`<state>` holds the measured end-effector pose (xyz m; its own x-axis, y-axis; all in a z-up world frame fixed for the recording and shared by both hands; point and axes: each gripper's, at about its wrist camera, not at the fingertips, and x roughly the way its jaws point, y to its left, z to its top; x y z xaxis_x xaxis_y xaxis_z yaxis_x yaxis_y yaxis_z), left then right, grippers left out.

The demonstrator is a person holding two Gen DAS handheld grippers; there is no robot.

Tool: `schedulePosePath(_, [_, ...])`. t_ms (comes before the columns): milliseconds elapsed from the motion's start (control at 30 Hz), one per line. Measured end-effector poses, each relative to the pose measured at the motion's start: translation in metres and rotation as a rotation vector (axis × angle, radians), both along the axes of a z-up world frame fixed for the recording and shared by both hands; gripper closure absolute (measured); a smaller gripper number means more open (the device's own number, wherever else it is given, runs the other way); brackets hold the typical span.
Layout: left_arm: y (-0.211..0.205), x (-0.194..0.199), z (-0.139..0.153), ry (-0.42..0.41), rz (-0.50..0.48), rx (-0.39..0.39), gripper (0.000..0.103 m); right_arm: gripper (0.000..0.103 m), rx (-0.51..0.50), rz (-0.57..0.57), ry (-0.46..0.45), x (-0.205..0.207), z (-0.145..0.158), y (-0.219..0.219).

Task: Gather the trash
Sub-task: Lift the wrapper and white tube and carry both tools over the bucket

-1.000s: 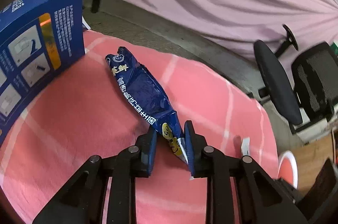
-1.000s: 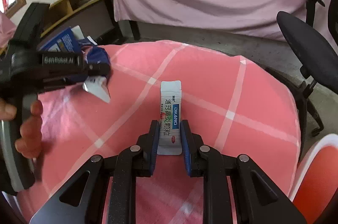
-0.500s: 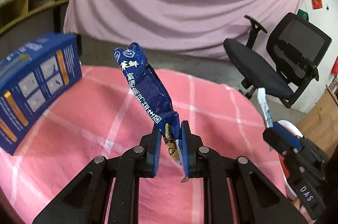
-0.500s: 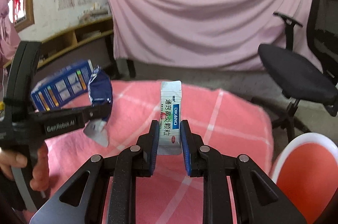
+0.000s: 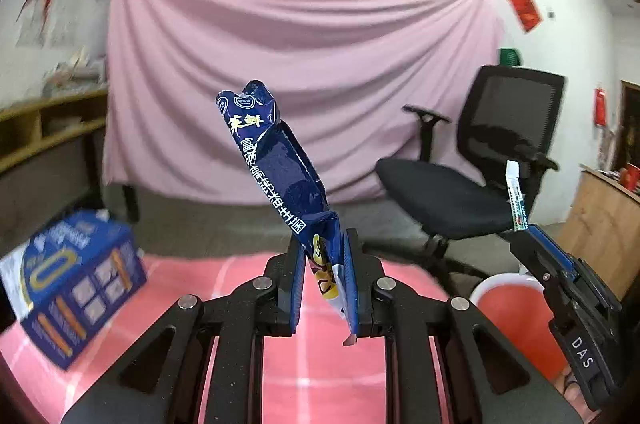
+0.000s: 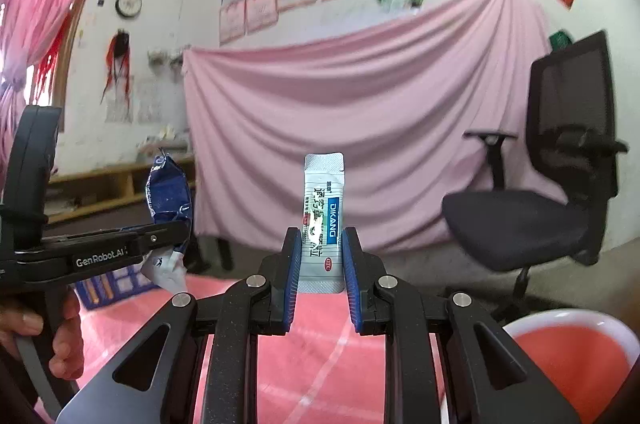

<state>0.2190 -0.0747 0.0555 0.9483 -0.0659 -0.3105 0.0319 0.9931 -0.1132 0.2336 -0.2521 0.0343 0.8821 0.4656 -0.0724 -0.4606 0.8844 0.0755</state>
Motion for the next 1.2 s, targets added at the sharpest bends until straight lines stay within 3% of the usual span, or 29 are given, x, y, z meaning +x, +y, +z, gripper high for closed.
schedulePosePath(233, [-0.041,-0.001,0.014,-0.107,-0.09,0.085,0.088,0.084,0.029,-0.113,-0.121,-0.02,0.013,-0.03])
schedulePosePath(667, [-0.134,0.006,0.008,-0.18,-0.273,0.171,0.088,0.084,0.06,-0.285,-0.118,-0.029,0.013,-0.096])
schedulePosePath(967, [-0.176,0.025,0.005,-0.13,-0.36,0.148,0.088,0.083,0.107,-0.371,-0.056,-0.02,0.01,-0.125])
schedulePosePath(1200, [-0.182,0.036,-0.003,-0.078,-0.412,0.158,0.087,0.083,0.129,-0.42,0.024,-0.013,0.002,-0.134])
